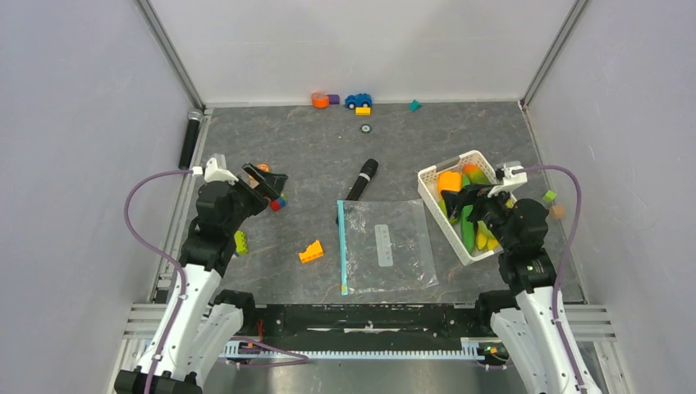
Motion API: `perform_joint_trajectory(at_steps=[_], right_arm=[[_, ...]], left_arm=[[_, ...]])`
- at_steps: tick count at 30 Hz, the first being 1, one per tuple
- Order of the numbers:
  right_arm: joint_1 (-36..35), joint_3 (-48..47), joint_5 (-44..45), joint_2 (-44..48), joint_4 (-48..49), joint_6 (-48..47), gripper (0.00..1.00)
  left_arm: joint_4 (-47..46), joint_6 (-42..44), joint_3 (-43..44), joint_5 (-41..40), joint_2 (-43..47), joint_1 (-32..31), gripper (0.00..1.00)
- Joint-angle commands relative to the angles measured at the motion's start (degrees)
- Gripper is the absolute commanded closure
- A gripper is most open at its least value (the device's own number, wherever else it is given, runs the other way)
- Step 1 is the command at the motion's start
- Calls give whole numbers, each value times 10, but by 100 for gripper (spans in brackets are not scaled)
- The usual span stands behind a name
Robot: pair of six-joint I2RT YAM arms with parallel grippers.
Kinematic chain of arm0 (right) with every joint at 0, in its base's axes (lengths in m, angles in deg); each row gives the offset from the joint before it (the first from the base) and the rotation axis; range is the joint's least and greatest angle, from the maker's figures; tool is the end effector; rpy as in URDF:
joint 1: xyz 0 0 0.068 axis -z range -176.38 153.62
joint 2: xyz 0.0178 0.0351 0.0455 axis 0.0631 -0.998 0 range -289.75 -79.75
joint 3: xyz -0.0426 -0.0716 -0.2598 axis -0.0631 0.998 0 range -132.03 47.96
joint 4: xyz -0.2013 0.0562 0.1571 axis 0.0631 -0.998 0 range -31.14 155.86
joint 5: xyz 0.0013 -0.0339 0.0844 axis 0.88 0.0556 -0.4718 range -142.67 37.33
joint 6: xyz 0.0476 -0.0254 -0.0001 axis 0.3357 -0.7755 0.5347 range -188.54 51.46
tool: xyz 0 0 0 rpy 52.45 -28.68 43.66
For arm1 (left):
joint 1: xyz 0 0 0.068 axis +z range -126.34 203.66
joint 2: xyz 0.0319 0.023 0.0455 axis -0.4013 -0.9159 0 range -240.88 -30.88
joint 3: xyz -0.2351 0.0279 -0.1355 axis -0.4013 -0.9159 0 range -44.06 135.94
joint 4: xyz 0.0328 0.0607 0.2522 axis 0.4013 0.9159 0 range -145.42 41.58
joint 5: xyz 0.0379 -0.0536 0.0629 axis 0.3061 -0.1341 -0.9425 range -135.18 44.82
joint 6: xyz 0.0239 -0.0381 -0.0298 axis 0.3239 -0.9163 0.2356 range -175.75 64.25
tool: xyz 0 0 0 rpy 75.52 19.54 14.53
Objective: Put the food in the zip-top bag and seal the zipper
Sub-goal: Pick up the zipper food storage bag at the center of the board.
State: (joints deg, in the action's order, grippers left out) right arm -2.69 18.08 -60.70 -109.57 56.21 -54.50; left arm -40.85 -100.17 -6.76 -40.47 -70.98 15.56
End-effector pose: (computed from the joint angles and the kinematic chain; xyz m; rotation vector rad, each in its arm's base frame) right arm 0.1422 0.0207 0.2870 0.0145 1.7518 0.3819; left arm 0.1681 -0.0270 0.2988 -0.5471 1.8554 -0.7000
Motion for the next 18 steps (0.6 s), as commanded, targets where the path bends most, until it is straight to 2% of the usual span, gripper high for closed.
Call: perform_joint_trajectory(at_steps=[1,2,4,7,10,13,15,18], right_arm=[[-8,-12,-271,-46,128,52,2],[-25,-1,-294,-63,159,77,2],[-91,2,-256,-97,153,78,2],[-257,-5,-78,-158,136,60,2],[-376,-22,68,-234,151,71,2],[-476,-71,262,-329,112,88,2],[-534,-109,342,-405,109,104,2],[-591,-180,415,-508,99,107,2]], left_arm=[[-31,20,-11,14,-2,3,0],[-31,21,-12,12,-3,3,0],[-32,22,-15,8,-4,3,0],[-34,24,-18,7,-3,3,0],[-29,25,-20,7,-3,3,0],[-22,21,-20,-2,0,2,0],[-22,15,-22,-2,-3,2,0],[-22,12,-24,4,-11,2,0]])
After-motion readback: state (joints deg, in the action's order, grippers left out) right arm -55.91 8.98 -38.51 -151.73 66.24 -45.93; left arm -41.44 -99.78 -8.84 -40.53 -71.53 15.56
